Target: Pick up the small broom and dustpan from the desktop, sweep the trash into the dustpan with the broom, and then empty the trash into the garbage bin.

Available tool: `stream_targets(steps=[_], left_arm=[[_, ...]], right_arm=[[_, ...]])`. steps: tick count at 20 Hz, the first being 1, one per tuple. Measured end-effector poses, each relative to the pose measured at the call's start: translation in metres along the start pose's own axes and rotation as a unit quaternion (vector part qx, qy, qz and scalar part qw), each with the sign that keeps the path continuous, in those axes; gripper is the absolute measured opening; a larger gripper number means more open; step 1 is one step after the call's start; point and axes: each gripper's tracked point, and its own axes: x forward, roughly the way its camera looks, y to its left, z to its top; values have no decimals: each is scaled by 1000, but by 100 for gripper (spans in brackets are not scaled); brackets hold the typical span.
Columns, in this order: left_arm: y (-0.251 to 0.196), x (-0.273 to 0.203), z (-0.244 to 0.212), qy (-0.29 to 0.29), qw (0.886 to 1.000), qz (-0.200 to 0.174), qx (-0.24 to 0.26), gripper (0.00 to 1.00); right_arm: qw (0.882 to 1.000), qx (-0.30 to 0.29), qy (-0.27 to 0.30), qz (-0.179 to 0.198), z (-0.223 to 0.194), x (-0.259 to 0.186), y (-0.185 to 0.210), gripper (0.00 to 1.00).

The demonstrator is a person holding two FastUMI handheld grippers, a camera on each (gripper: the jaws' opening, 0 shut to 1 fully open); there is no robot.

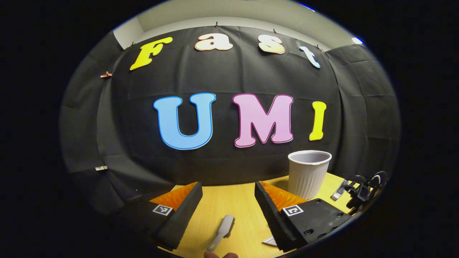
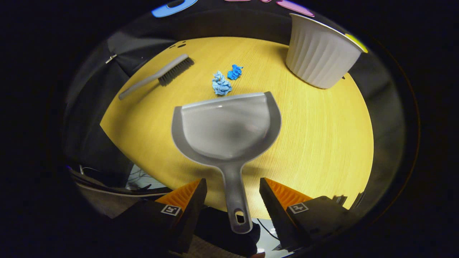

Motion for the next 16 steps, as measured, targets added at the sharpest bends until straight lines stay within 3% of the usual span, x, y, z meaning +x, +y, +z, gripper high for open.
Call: stream_targets(steps=[9,12,14,15,16], left_arm=[[18,-3,-14,15,1000,16,6,95],[26,-3,-20,23,1000,17,10,95],[32,-2,-29,34,999,20,11,94],[34,-2,-35,41,999,19,11,94],[36,0,-39,49,999,17,11,94]], right_arm=[[999,-10,26,-19,12,46,6,85],[999,-23,32,-20,10,46,7,60],[999,-31,25,-16,15,53,10,37],[999,-29,20,-18,18,58,10,42],[999,-28,16,-19,17,54,9,31]])
